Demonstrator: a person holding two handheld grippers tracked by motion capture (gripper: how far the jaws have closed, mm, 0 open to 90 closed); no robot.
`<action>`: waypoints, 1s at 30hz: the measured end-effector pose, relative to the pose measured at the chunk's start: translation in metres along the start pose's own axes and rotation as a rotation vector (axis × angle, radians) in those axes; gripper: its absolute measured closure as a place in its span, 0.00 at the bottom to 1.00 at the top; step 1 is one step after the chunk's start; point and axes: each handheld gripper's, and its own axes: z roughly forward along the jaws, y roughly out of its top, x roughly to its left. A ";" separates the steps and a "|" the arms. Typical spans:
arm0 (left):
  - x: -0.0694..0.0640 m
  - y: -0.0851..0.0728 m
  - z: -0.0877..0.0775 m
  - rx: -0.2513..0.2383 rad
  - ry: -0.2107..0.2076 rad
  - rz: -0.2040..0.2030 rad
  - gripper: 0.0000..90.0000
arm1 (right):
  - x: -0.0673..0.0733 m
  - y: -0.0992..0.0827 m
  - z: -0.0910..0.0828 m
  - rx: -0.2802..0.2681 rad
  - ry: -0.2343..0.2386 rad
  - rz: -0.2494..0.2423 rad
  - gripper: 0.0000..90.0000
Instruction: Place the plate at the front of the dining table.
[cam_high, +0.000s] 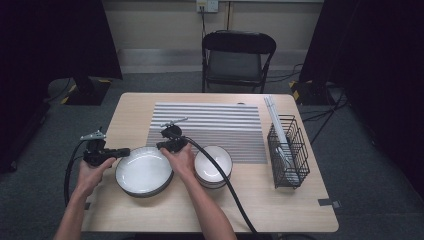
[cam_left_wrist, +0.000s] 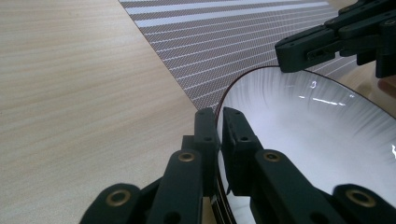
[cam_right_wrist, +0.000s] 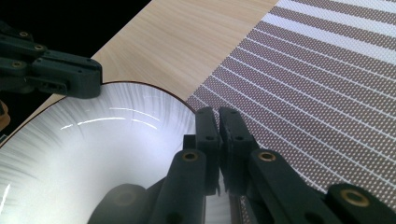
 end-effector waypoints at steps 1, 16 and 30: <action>-0.001 0.000 0.000 0.003 0.004 0.001 0.94 | 0.001 0.000 0.000 -0.001 -0.004 -0.005 0.97; 0.000 0.001 0.000 -0.003 0.003 0.011 0.95 | 0.001 -0.003 -0.001 -0.013 0.006 0.014 0.97; 0.001 0.000 -0.003 -0.009 -0.007 0.016 0.96 | 0.004 -0.006 0.002 -0.025 0.037 0.006 0.97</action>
